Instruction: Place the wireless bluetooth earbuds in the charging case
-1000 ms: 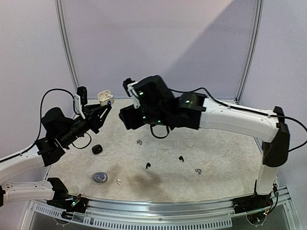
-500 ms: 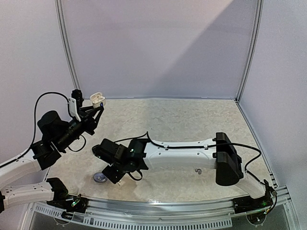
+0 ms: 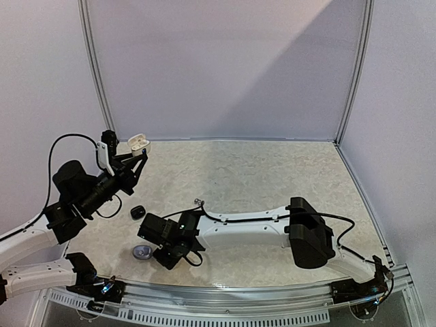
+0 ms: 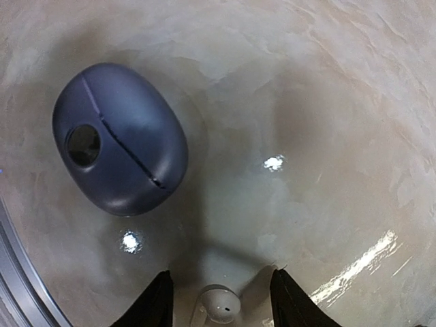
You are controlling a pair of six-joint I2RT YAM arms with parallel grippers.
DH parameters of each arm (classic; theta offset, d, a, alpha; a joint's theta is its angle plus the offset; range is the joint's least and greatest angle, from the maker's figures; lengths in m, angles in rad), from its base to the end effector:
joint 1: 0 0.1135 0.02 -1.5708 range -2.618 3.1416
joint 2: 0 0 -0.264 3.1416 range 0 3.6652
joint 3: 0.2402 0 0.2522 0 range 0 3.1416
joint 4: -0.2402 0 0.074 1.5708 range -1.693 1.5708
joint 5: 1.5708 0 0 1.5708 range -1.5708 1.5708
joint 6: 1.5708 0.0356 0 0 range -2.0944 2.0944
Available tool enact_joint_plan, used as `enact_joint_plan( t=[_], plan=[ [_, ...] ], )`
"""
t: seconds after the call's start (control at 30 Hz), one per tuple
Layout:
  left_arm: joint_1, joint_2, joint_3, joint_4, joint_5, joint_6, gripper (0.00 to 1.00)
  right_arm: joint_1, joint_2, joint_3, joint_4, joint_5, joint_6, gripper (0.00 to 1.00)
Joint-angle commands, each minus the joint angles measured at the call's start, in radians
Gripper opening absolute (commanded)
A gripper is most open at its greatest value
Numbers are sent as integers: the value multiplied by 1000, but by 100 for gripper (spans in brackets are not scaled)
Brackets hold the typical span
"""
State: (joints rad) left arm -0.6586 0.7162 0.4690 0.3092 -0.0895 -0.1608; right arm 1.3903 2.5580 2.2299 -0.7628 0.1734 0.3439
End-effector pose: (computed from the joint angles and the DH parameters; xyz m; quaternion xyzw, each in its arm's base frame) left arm 0.1461 -0.1091 0.2918 0.1369 0.6711 -0.2619 0.6799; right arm 0.1033 0.5320 0.1401 -0.4657 0.8485 0.1261 0.2173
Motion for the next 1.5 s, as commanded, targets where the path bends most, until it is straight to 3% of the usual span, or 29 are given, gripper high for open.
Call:
enact_joint_plan(
  t=[0.0, 0.3, 0.57, 0.8, 1.17, 1.33, 1.47],
  plan=[
    [1, -6, -14, 14, 14, 3, 0, 15, 26, -2, -67, -14, 25, 41],
    [2, 0, -13, 19, 23, 9, 0, 15, -45, -115, -77, 9, 60, 22],
    [1, -1, -19, 24, 27, 16, 0, 14, -168, -295, -92, 59, 133, 17],
    [2, -2, -21, 27, 30, 21, 0, 13, -314, -570, -123, 95, 284, 16],
    [1, 3, -25, 33, 62, 12, 0, -55, -575, -962, -80, 43, 548, 19],
    [1, -2, -24, 31, 66, 18, 0, -84, -579, -920, -126, 29, 548, 29],
    [1, -3, -29, 34, 70, 18, 0, -97, -550, -823, -191, 25, 509, 43]
  ],
)
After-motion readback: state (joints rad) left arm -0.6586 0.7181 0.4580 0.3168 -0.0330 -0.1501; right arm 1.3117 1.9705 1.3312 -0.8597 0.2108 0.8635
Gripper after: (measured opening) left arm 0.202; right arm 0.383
